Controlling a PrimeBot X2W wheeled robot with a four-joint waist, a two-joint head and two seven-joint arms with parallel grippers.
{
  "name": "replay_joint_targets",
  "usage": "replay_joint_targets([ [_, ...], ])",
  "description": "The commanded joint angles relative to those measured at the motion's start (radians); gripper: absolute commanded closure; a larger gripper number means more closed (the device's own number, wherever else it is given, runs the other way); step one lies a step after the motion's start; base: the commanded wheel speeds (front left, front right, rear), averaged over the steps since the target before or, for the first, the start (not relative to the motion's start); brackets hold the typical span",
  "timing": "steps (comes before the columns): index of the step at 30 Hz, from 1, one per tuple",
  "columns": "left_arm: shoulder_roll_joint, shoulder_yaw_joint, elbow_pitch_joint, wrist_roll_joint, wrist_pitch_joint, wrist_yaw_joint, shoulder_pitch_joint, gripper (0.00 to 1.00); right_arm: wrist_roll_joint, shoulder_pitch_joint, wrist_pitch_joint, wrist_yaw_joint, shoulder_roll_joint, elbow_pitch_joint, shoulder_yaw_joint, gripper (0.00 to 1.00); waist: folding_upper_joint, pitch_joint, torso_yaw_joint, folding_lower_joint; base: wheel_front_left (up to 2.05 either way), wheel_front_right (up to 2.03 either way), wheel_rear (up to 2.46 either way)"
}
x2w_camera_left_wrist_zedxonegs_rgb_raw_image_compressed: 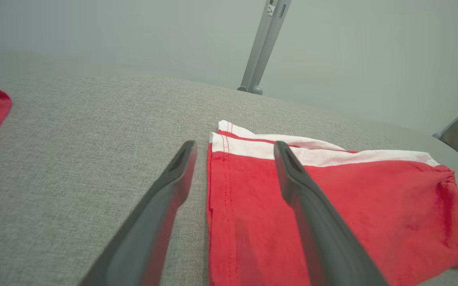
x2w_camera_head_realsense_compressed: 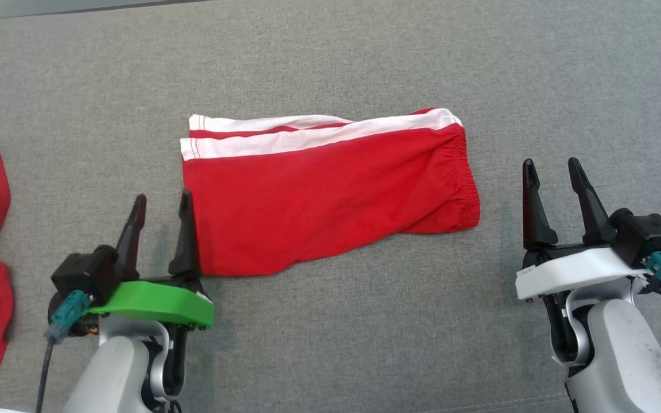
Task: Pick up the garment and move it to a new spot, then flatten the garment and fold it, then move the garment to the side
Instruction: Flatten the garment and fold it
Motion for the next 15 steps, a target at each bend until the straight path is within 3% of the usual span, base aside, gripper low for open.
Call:
replay_joint_targets([
  [1, 0.006, 0.024, -0.021, 0.025, -0.024, 0.014, -0.022, 0.0, -0.01, -0.01, 0.007, 0.0, -0.003, 0.003, 0.0, 0.0, 0.0, -0.004, -0.005, 0.0, 0.0, 0.0, 0.0],
  [9, 0.045, 0.108, -0.071, 0.16, -0.042, 0.039, -0.058, 0.0, -0.036, -0.037, 0.03, 0.0, -0.003, 0.016, -0.001, 0.0, 0.0, -0.007, -0.012, 0.0, 0.0, 0.0, 0.0],
  [15, 0.033, 0.136, -0.069, 0.208, -0.042, 0.008, -0.045, 0.0, -0.049, -0.038, 0.036, 0.0, -0.003, 0.031, -0.006, 0.0, 0.0, -0.006, -0.003, 0.0, 0.0, 0.0, 0.0],
])
